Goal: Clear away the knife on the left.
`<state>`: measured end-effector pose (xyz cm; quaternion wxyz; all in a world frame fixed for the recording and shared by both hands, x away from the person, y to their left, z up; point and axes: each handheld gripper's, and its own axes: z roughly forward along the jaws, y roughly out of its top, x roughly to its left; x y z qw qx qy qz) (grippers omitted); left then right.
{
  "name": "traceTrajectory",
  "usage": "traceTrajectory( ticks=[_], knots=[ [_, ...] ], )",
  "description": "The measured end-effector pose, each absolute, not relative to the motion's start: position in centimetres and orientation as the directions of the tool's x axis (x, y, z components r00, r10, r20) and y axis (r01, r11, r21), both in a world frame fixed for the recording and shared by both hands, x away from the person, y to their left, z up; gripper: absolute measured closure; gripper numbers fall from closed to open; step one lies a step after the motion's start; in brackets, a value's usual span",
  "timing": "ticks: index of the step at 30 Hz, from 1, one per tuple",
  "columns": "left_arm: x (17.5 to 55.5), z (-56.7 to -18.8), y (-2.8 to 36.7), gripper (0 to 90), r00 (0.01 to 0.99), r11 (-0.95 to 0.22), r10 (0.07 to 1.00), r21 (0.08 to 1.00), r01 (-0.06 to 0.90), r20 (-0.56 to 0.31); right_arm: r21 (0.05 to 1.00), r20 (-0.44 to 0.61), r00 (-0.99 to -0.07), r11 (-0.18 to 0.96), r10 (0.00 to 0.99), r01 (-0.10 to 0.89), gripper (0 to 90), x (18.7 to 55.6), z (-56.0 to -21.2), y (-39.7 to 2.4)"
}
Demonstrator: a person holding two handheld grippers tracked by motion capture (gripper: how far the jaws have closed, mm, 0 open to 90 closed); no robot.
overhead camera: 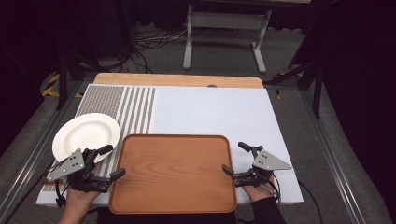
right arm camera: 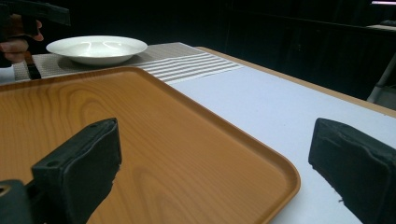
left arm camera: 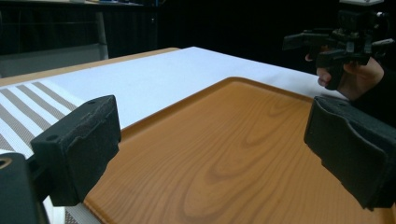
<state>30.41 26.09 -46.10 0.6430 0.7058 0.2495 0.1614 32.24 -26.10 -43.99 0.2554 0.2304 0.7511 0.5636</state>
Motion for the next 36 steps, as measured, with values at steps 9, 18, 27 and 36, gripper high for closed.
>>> traceTrajectory(
  ticks=[9,18,27,36],
  knots=[
    [30.6,-45.0,26.3,5.6,0.838,-0.108,0.543,0.984,0.142,-0.061,0.964,-0.118,-0.769,0.257,0.629,0.063,3.4,32.2,-44.0,-26.0],
    [31.0,-44.0,26.8,7.2,0.857,-0.167,0.512,0.973,0.159,-0.052,0.964,-0.114,-0.773,0.258,0.624,0.066,3.4,32.3,-44.1,-26.0],
    [31.3,-42.9,27.3,8.7,0.886,-0.272,0.464,0.950,0.155,-0.012,0.963,-0.111,-0.774,0.260,0.623,0.072,3.7,32.2,-44.1,-26.0],
    [31.4,-41.6,28.3,11.2,0.896,-0.354,0.444,0.921,0.161,0.014,0.964,-0.103,-0.781,0.255,0.616,0.073,3.7,32.2,-44.1,-26.0]
  ],
)
